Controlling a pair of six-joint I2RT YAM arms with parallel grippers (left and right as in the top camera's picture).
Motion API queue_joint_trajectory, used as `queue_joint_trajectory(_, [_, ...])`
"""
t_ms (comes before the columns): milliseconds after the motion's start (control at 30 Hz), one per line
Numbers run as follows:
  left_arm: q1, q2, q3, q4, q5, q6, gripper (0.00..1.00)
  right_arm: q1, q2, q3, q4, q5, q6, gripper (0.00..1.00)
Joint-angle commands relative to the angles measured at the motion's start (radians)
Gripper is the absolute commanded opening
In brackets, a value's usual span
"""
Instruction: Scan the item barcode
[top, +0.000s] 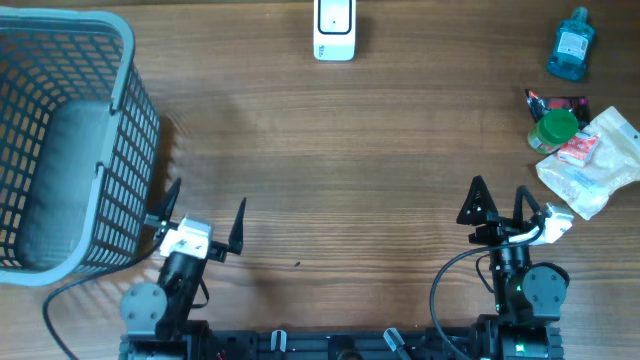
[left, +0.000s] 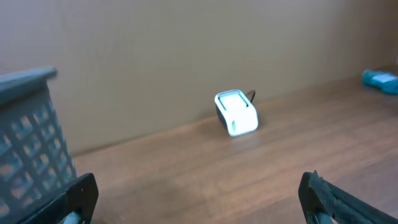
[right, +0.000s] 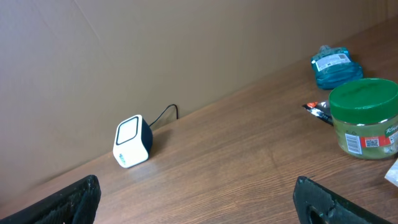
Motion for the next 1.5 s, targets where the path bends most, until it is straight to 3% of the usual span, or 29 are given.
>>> queue_joint_trajectory(0, [-0.006,-0.005,-0.066,0.037,-0.042,-0.001,1.00,-0.004,0.005,-0.001,0.004,0.017,0.006,1.00])
queue_joint_trajectory(433, [-0.003,-0.005,-0.109,0.009,-0.097,-0.004,1.00,-0.004,0.005,-0.001,0.004,0.017,0.006,1.00])
queue_joint_trajectory(567, [-0.002,-0.005,-0.109,0.008,-0.101,-0.063,1.00,-0.004,0.005,-0.001,0.004,0.017,0.006,1.00])
queue_joint_trajectory(1467, [0.000,-0.002,-0.109,0.013,-0.101,-0.062,1.00,-0.004,-0.026,-0.001,0.004,0.017,0.006,1.00])
